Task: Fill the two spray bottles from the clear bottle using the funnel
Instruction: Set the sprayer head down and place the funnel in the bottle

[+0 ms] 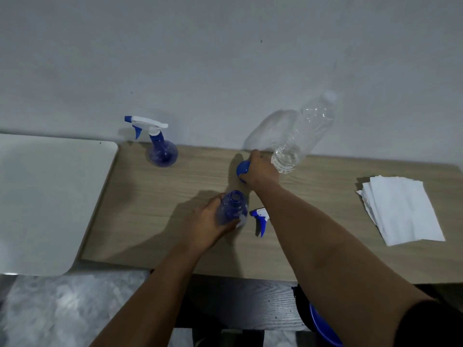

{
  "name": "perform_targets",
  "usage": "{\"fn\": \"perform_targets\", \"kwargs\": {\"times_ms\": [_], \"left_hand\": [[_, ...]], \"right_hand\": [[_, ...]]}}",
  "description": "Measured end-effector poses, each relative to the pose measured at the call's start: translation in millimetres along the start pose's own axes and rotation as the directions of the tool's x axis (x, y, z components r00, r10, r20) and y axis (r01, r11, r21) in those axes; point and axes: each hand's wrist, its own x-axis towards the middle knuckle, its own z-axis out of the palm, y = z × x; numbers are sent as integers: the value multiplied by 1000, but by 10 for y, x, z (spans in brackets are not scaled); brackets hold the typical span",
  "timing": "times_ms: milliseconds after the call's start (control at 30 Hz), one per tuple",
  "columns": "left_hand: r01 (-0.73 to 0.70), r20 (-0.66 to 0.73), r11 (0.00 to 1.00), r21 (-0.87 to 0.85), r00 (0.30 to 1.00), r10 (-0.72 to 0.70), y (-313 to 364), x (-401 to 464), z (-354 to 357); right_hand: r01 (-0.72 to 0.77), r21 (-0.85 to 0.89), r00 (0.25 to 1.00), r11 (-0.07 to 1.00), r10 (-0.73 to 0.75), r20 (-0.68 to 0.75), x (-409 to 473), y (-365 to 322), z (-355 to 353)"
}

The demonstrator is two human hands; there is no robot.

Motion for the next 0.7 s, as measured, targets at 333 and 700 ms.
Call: {"fn": "perform_targets", "kwargs": {"times_ms": [333, 700], "left_hand": [[61, -12, 996, -62, 998, -62, 251, -184, 70], [104, -33, 993, -53, 994, -106, 322, -500, 186]], "right_hand": [[65, 272, 998, 960, -63, -16, -456, -24, -610], [115, 442, 993, 890, -103, -51, -1151, 62, -1053]]}}
